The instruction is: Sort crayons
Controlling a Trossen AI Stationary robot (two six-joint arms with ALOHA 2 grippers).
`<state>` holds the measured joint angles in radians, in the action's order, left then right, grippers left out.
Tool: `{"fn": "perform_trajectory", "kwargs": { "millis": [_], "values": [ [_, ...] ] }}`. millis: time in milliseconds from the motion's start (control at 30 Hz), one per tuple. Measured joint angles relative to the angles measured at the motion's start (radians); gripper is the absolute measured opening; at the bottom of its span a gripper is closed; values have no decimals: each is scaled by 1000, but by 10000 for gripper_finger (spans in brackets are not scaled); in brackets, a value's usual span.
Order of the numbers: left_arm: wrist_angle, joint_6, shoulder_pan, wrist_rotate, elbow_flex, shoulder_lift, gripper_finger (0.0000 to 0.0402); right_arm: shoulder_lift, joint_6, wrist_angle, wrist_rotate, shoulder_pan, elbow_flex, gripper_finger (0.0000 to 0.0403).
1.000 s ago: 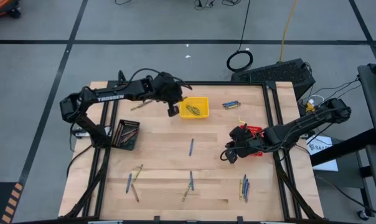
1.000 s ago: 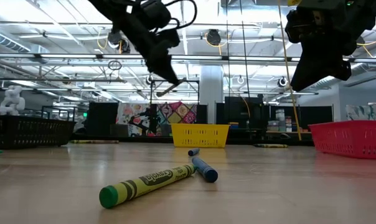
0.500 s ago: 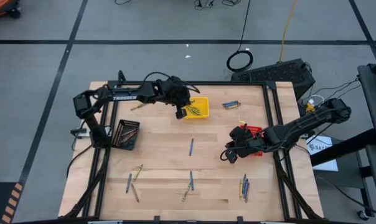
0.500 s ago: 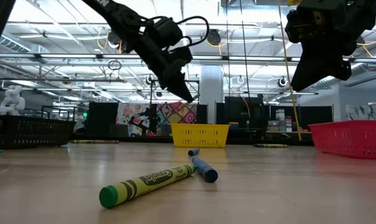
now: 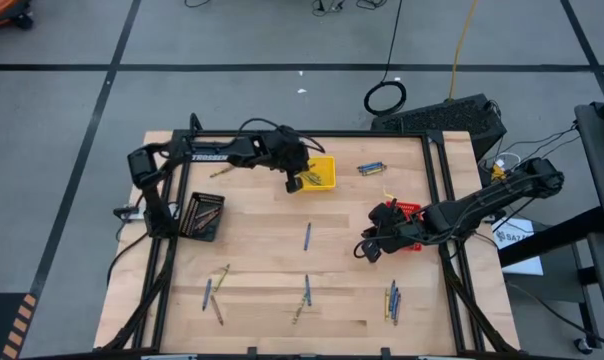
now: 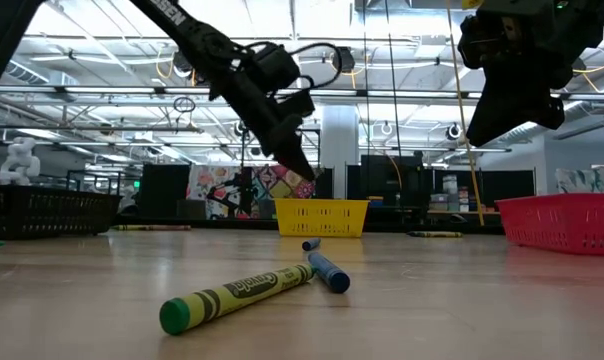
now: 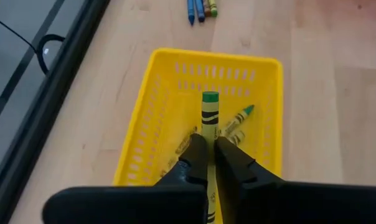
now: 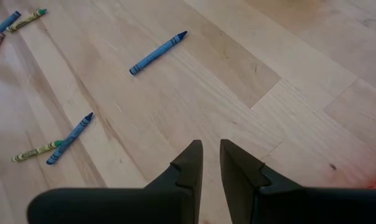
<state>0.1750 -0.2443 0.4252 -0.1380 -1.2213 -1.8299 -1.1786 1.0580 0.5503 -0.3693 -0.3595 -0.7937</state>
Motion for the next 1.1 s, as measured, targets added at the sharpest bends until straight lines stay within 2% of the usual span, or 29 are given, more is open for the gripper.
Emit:
{"fn": "perform_trajectory", "kwargs": {
  "millis": [433, 733, 900, 1000, 1100],
  "values": [
    [-31, 1, 0, -1, 0, -37, 16, 0, 2, 4, 1, 0, 0, 40],
    [-32, -1, -2, -15, 0, -37, 61, 0, 2, 4, 1, 0, 0, 40],
    [-29, 1, -4, -15, 0, -37, 66, 0, 2, 4, 1, 0, 0, 40],
    [-17, 1, -15, -15, 0, -37, 66, 0, 2, 4, 1, 0, 0, 40],
    [80, 1, -29, -16, -30, -36, 66, 0, 12, 3, 4, 0, 0, 40]
  ]
}}
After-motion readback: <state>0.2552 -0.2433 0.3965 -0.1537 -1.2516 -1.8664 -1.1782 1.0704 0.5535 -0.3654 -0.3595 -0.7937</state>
